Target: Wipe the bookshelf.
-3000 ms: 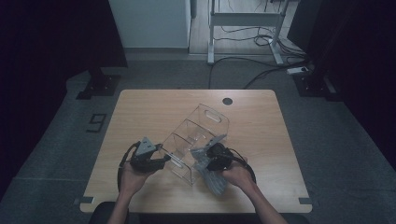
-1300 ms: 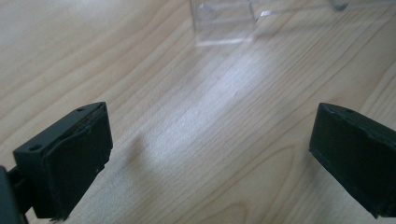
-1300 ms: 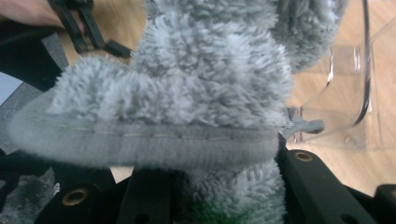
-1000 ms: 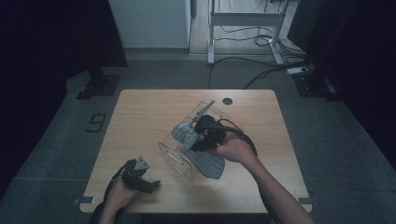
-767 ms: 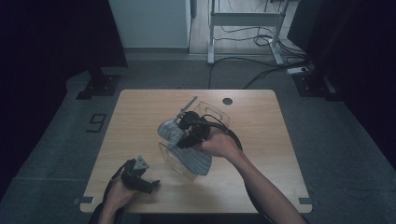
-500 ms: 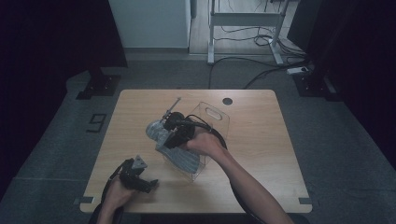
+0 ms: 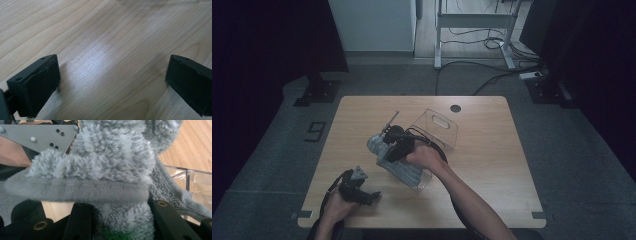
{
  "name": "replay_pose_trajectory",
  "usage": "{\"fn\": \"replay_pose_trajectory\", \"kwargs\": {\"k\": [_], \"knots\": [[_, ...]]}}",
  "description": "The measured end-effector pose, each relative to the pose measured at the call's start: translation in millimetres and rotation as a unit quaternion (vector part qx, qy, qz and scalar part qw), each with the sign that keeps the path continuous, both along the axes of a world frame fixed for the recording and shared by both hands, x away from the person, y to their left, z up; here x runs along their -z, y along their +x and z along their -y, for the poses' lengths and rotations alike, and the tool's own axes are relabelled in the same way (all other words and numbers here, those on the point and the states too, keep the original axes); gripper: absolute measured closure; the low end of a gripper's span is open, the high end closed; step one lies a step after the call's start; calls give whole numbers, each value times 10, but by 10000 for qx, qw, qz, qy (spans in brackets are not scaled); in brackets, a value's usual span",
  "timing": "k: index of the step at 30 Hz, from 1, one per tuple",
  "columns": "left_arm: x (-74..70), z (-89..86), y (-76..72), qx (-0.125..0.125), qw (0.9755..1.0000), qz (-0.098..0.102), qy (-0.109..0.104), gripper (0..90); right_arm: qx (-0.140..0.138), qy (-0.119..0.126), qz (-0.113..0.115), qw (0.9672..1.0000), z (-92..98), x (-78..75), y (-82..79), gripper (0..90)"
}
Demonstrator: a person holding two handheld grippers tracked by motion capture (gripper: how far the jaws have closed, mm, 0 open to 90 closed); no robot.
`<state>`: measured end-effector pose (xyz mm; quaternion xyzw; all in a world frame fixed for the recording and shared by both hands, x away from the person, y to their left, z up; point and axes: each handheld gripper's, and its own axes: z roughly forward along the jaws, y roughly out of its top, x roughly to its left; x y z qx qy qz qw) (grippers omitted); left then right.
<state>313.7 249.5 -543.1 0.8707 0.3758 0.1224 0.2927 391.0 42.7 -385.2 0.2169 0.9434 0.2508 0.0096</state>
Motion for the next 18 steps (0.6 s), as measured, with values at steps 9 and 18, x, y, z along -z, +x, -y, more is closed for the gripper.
{"fn": "replay_pose_trajectory", "kwargs": {"k": [9,18], "knots": [[0,0,0,-9,10000,9,9,0,-54,20,65,10000,91,-18,-66,644],[0,2,0,-23,10000,-2,1,0,-57,132,31,9999,277,-8,-188,639]]}}
